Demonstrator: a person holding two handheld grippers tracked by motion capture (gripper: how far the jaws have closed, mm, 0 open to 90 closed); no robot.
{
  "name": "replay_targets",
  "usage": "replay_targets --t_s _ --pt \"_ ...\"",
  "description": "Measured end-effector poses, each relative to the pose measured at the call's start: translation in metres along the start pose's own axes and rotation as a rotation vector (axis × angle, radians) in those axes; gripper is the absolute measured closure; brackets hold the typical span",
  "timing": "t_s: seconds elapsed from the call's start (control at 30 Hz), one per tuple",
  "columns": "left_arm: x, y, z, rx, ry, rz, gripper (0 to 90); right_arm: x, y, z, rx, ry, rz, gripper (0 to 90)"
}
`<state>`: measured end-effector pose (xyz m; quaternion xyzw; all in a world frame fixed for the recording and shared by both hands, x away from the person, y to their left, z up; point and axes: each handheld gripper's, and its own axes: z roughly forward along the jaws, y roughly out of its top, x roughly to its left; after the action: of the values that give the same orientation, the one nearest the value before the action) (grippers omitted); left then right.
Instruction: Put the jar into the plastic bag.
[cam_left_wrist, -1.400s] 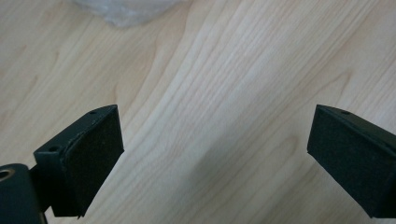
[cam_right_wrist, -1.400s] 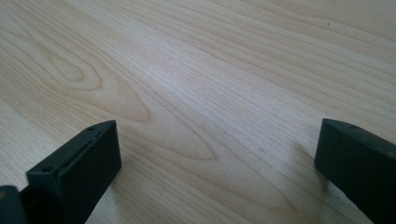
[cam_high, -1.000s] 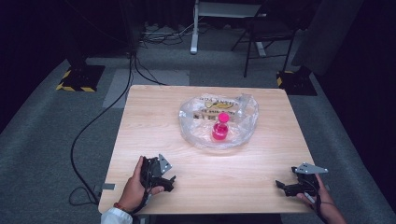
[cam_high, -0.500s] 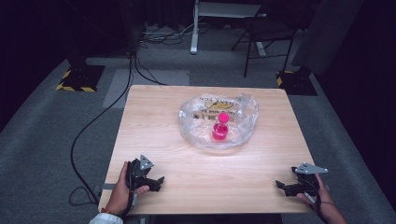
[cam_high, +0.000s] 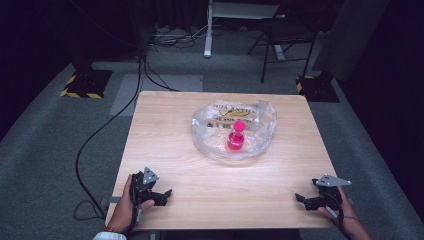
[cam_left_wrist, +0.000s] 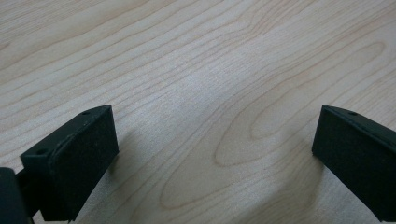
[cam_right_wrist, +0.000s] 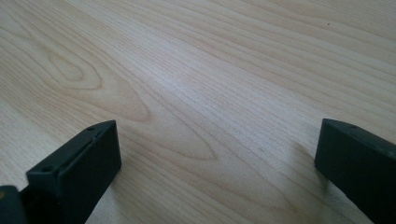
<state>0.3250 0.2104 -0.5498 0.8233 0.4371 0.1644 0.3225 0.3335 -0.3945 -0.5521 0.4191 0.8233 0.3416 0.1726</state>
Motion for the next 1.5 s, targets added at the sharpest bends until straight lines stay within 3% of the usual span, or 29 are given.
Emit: replay_targets --t_s 1.5 --pt "0.0001 0.0001 0.0001 0.000 -0.001 0.001 0.0 -0.0001 0.0003 0.0003 0.000 0.011 -0.009 0.2"
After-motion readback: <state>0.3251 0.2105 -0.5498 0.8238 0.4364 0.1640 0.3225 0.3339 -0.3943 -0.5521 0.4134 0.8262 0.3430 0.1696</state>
